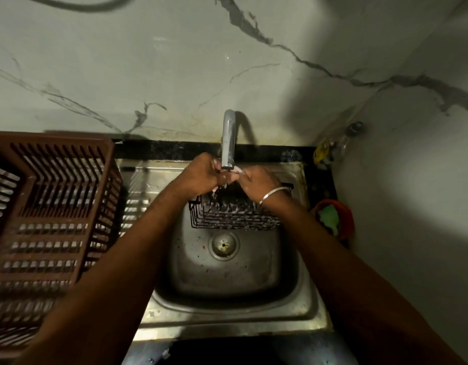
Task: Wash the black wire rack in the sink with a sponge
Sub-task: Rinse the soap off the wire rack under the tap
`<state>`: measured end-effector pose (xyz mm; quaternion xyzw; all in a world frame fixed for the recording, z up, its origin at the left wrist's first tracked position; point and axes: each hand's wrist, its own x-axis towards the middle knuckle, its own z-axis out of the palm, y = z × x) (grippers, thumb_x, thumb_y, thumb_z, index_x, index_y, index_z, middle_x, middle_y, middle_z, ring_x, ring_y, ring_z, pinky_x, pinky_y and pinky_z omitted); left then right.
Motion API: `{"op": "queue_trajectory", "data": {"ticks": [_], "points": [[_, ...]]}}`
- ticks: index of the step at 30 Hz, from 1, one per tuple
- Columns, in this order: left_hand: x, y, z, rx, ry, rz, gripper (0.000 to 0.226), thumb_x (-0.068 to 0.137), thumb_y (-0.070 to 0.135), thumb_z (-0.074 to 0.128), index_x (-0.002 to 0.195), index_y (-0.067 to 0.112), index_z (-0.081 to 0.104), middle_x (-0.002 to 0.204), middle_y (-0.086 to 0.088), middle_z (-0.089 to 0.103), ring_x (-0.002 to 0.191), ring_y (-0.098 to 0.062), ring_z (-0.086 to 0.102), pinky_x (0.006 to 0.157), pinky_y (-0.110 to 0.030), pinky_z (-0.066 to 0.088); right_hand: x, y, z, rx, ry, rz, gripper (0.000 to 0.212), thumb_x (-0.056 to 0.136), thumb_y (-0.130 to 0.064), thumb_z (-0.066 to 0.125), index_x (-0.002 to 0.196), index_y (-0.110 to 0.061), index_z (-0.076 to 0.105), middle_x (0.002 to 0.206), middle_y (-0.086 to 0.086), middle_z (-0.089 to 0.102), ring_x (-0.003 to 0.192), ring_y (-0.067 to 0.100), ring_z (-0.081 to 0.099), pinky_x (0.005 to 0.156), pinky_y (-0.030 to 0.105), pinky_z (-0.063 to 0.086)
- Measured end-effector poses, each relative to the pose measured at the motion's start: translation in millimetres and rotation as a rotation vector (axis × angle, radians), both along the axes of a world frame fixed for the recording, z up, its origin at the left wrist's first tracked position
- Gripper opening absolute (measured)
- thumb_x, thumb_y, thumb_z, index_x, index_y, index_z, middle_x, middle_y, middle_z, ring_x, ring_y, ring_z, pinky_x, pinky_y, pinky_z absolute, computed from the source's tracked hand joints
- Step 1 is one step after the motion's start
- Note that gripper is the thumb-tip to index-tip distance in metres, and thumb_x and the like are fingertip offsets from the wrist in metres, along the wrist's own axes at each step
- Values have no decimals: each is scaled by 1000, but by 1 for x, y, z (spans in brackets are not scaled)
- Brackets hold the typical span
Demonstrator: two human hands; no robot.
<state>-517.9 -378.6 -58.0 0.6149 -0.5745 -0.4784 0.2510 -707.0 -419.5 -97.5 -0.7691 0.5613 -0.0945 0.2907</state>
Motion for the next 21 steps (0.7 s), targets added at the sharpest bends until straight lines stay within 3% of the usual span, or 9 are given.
{"op": "queue_trajectory", "data": {"ticks": [2, 5, 7, 10, 15, 16, 18, 21], "points": [[1, 6, 1, -9, 119, 22, 14, 96, 24, 81, 82, 23, 79, 66, 1, 73, 61, -11, 65, 62, -26, 52, -4, 2, -2, -18, -81, -137, 67, 100, -66, 47, 56, -18, 60, 60, 3, 63, 62, 27, 64, 62, 35, 48], [-11, 12, -1, -26, 92, 98, 15, 100, 28, 76, 88, 19, 78, 72, 0, 77, 65, -16, 72, 61, -34, 59, -1, 9, -5, -1, -73, -252, 78, 91, -83, 38, 61, -18, 69, 62, 1, 66, 62, 22, 64, 65, 34, 53], [-19, 9, -7, -37, 19, 158, 21, 102, 32, 73, 88, 17, 76, 74, -4, 77, 68, -21, 75, 64, -41, 62, 7, 15, -4, 47, -103, -255, 71, 100, -72, 41, 65, -16, 70, 67, 3, 66, 66, 24, 63, 65, 34, 49], [-25, 9, -12, -114, -107, 125, 31, 106, 38, 66, 80, 22, 72, 68, 0, 72, 61, -11, 70, 60, -34, 55, 12, 17, -4, 5, -213, -216, 62, 108, -50, 47, 70, -8, 73, 74, 18, 70, 74, 33, 69, 67, 39, 51], [-29, 23, -20, -119, -59, 80, 53, 107, 65, 43, 93, 29, 79, 85, 5, 77, 83, -10, 74, 78, -37, 59, 9, 21, -7, 156, -164, -371, 85, 84, -91, 37, 72, -16, 76, 83, 7, 76, 81, 25, 70, 77, 35, 55], [-27, 24, -22, -133, -60, 77, 56, 107, 67, 40, 100, 29, 80, 91, 3, 79, 88, -11, 74, 82, -39, 60, 9, 21, -7, 189, -206, -357, 84, 83, -91, 36, 78, -18, 78, 87, 4, 77, 85, 23, 71, 81, 35, 56], [-26, 22, -24, -181, -111, 74, 57, 109, 63, 38, 101, 24, 80, 91, 0, 78, 87, -14, 73, 83, -43, 61, 11, 25, -8, 236, -333, -322, 62, 98, -71, 45, 79, -21, 76, 83, -1, 75, 82, 17, 69, 79, 32, 53], [-31, 19, -22, -169, -106, 139, 58, 108, 62, 42, 83, 20, 73, 73, -1, 71, 70, -14, 70, 66, -35, 57, 20, 28, -10, 204, -472, -312, 49, 109, -39, 51, 72, -16, 72, 68, -4, 66, 69, 16, 64, 71, 32, 48]]}}
